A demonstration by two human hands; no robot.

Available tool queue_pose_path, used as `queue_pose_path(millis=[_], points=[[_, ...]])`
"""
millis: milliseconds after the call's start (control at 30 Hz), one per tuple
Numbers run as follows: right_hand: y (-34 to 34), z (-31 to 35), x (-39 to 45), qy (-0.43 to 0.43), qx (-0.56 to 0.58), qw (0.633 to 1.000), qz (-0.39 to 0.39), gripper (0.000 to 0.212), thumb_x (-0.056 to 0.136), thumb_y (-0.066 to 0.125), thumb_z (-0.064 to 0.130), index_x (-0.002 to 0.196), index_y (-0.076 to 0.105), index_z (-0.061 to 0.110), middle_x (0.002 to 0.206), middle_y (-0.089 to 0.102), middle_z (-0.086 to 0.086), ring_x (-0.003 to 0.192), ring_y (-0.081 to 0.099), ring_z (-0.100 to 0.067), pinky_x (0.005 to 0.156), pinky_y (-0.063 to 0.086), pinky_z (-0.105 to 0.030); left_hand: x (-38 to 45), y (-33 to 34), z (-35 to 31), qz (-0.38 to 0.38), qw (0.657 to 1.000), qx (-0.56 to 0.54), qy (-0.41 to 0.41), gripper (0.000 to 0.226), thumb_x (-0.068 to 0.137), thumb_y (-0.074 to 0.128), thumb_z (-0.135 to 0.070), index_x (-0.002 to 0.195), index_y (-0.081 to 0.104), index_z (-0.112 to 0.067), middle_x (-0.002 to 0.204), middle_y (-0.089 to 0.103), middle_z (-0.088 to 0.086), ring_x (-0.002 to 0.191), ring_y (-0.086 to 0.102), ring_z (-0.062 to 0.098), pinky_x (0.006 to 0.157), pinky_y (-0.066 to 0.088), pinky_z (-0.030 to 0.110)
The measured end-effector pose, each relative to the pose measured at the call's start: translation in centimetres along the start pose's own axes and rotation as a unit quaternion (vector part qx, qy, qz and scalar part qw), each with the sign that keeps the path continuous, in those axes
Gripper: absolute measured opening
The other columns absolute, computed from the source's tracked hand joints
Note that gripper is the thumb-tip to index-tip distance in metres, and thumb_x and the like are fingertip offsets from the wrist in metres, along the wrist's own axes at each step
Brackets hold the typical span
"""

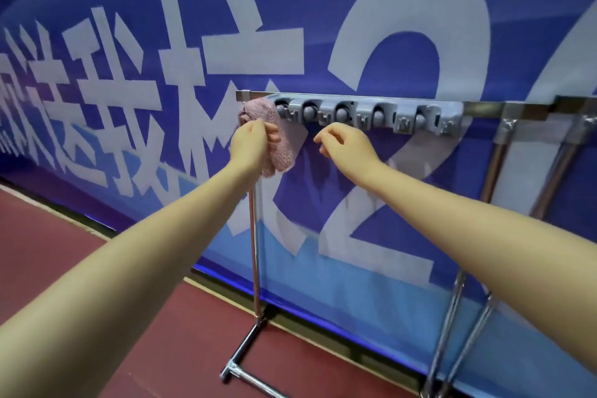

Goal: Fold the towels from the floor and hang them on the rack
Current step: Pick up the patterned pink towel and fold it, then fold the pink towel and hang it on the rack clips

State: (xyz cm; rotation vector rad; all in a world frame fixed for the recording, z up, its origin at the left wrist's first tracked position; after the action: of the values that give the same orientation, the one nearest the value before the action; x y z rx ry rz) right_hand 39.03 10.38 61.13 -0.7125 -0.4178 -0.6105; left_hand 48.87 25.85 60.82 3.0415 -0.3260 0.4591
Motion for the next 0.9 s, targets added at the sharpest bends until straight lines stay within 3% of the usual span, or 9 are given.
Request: queue_pose_path(millis=[100,200,333,467,600,700,767,900], points=[[-3.8,-2.9,-6.1,0.08,0.079,0.993,-0.029,0.031,0.095,0.046,0.013,0.067,0.059,0.015,0.061,0.058,-0.001,0.055,0.055,-0.012,0.06,0.048,-0.028,-5.1,4.5,0.2,0.056,0.996,-0.027,-0.057,0.037,0.097,0.032,-0.011,0.068,0.054,-0.014,0.048,0.054,-0.004,0.039,0.044,0.008,0.04,0.032,0.016],[-7.9,-6.7,-12.6,0.161,0.106,0.978,-0.086,0.033,0.097,0.044,0.011,0.066,0.056,0.013,0.059,0.053,-0.002,0.041,0.047,0.0,0.047,0.042,-0.013,-10.9,10.4,1.2,0.123,0.989,-0.025,-0.076,0.034,0.096,0.034,-0.012,0.068,0.055,-0.014,0.056,0.053,-0.001,0.041,0.042,0.01,0.038,0.031,0.014],[-13.3,-13.4,-21.8,0.264,0.104,0.948,-0.146,0.034,0.098,0.043,0.012,0.067,0.055,0.013,0.059,0.051,-0.004,0.034,0.044,0.001,0.04,0.038,-0.011,-20.2,19.0,4.2,0.232,0.964,-0.036,-0.128,0.034,0.098,0.034,-0.012,0.071,0.056,-0.014,0.06,0.054,-0.001,0.042,0.044,0.009,0.04,0.034,0.014],[-18.8,-19.8,-31.7,0.358,0.086,0.904,-0.216,0.033,0.097,0.042,0.01,0.068,0.056,0.015,0.06,0.051,-0.004,0.035,0.044,0.001,0.041,0.038,-0.013,-29.6,26.3,9.1,0.326,0.92,-0.04,-0.215,0.037,0.101,0.032,-0.014,0.071,0.053,-0.012,0.059,0.05,0.002,0.035,0.043,0.007,0.038,0.033,0.013],[-21.9,-25.5,-42.0,0.433,0.072,0.86,-0.262,0.032,0.096,0.041,0.008,0.069,0.056,0.014,0.059,0.049,-0.004,0.037,0.044,-0.001,0.042,0.036,-0.015,-38.1,31.1,15.8,0.418,0.873,0.018,-0.251,0.033,0.101,0.03,-0.014,0.078,0.053,-0.016,0.067,0.051,0.002,0.046,0.044,0.011,0.04,0.033,0.014],[-22.4,-29.1,-49.0,0.487,0.067,0.828,-0.271,0.032,0.096,0.041,0.005,0.069,0.056,0.013,0.059,0.049,-0.005,0.033,0.043,0.001,0.037,0.033,-0.011,-43.3,33.5,21.6,0.447,0.849,0.055,-0.276,0.028,0.1,0.032,-0.013,0.088,0.057,-0.013,0.071,0.055,0.003,0.05,0.047,0.013,0.045,0.035,0.019],[-22.3,-31.7,-53.3,0.518,0.064,0.81,-0.268,0.033,0.096,0.041,0.005,0.068,0.056,0.012,0.058,0.049,-0.005,0.033,0.044,0.001,0.038,0.033,-0.011,-46.3,34.4,25.2,0.449,0.836,0.071,-0.306,0.028,0.099,0.034,-0.012,0.085,0.058,-0.013,0.069,0.056,0.004,0.047,0.048,0.012,0.04,0.035,0.015],[-20.9,-37.8,-60.9,0.59,0.07,0.771,-0.229,0.032,0.093,0.042,0.004,0.068,0.06,0.011,0.059,0.054,-0.004,0.051,0.049,-0.014,0.053,0.039,-0.024,-50.8,36.1,32.2,0.477,0.805,0.123,-0.33,0.029,0.098,0.033,-0.01,0.081,0.056,-0.015,0.07,0.055,0.003,0.053,0.048,0.015,0.046,0.037,0.02]])
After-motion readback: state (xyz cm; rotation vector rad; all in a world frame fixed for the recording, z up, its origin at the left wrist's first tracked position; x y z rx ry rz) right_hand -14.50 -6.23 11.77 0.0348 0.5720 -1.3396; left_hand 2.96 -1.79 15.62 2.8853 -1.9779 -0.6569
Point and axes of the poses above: each hand's wrist, its own x-axis towards the middle knuckle, its own y-axis out of the palm, z = x × y, the point moved 5 cm from there along x, towards the middle knuckle
